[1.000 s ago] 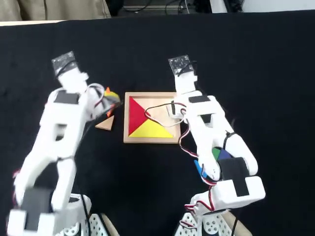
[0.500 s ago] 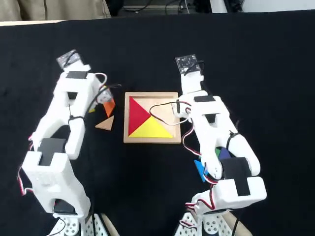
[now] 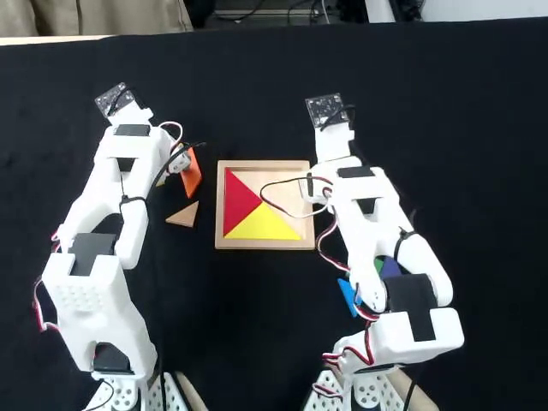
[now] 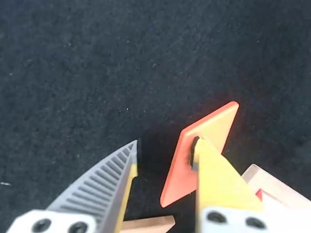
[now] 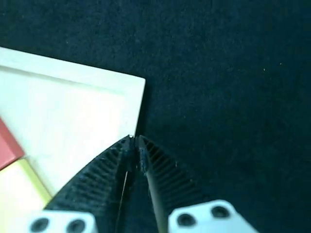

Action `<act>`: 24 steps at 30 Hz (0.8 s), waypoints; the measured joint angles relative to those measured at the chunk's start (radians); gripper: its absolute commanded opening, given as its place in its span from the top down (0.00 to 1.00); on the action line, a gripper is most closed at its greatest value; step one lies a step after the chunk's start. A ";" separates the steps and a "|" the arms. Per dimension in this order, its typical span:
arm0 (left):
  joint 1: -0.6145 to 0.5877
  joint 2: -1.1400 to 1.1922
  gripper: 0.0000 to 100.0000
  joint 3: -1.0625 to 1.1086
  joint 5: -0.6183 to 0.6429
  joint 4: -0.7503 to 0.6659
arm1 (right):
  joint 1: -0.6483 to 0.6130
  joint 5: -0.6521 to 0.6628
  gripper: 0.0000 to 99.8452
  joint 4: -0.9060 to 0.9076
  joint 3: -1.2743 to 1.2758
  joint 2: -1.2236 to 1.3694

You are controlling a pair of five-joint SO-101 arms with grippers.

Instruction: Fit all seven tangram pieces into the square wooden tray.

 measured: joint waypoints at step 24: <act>0.078 -0.087 0.69 0.002 0.000 0.048 | 0.000 0.000 0.99 -0.003 0.000 0.000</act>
